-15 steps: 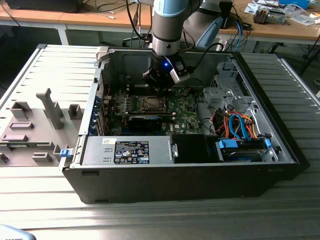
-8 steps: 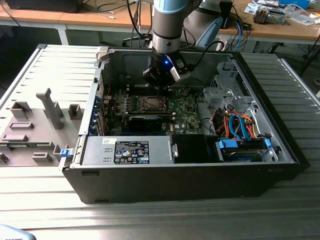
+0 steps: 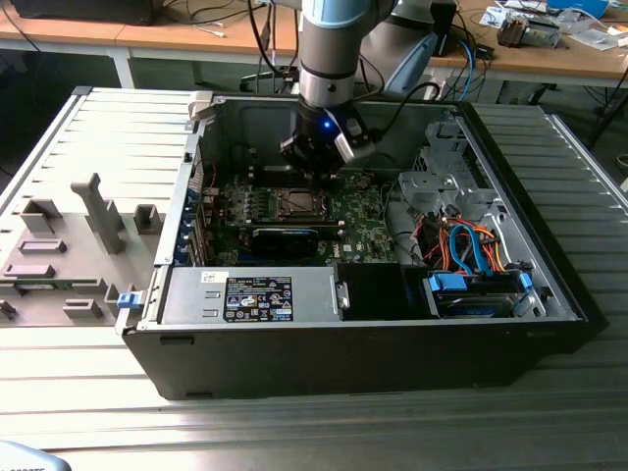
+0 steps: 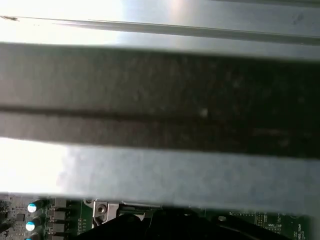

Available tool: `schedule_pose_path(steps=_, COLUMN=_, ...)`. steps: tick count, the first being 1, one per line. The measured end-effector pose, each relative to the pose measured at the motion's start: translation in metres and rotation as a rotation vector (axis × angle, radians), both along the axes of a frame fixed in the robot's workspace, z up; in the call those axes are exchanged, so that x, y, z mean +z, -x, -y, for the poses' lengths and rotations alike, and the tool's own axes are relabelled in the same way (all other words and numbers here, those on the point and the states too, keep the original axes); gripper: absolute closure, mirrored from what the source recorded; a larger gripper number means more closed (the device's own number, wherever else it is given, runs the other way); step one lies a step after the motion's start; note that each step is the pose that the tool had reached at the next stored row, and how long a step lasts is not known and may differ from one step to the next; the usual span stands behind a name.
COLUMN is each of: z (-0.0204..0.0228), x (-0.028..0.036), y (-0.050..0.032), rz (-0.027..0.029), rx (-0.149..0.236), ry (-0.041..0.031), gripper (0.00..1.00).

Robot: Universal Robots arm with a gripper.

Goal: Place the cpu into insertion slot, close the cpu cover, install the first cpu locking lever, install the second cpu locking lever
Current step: 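Install the first cpu locking lever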

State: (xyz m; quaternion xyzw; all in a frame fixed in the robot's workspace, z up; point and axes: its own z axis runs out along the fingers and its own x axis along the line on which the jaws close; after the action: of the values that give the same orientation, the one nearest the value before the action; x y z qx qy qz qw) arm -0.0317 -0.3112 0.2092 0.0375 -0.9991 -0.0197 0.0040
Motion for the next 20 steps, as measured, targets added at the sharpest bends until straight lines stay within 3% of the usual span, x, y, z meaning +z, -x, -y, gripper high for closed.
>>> schedule_pose_path(steps=4, z=0.0058, x=0.0002, y=0.0000, rz=0.0000, rx=0.000, ry=0.0058, gripper=0.89)
schedule_pose_path(steps=10, z=0.0089, x=0.0012, y=0.0000, rz=-0.0001, rx=0.000, ry=0.0088, gripper=0.89)
schedule_pose_path(steps=20, z=0.0096, x=0.0205, y=0.0000, rz=0.0000, rx=0.000, ry=0.0323, gripper=0.89)
